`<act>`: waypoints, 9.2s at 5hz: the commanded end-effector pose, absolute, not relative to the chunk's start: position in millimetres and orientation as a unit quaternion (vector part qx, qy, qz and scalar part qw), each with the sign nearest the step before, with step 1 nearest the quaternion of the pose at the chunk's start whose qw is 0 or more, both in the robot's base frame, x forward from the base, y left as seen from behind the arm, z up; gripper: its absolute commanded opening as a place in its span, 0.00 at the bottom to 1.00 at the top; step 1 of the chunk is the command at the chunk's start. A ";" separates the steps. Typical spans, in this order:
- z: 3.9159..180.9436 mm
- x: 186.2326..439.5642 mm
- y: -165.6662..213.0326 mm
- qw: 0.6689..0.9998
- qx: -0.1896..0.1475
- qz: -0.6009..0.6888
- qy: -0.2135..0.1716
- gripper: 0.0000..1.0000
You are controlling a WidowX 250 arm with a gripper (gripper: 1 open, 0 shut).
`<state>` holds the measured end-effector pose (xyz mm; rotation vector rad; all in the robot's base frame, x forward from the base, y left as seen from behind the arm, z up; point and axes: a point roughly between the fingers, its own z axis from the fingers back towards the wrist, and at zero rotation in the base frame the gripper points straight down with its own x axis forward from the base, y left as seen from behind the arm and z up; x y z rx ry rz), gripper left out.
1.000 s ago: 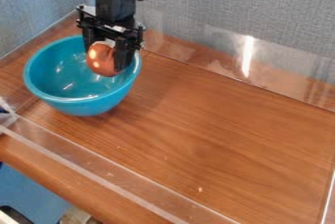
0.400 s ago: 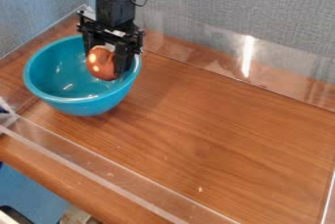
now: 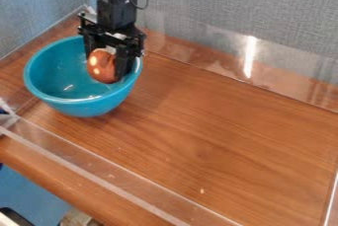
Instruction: Put the mushroom in the blue bowl
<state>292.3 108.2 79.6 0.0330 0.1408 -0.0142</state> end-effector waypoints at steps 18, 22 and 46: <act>120.0 307.5 121.9 1.000 0.027 -0.004 0.004 0.00; 128.3 310.3 120.1 1.000 0.026 -0.010 -0.012 0.00; 149.1 281.8 106.2 0.999 0.041 -0.011 -0.014 1.00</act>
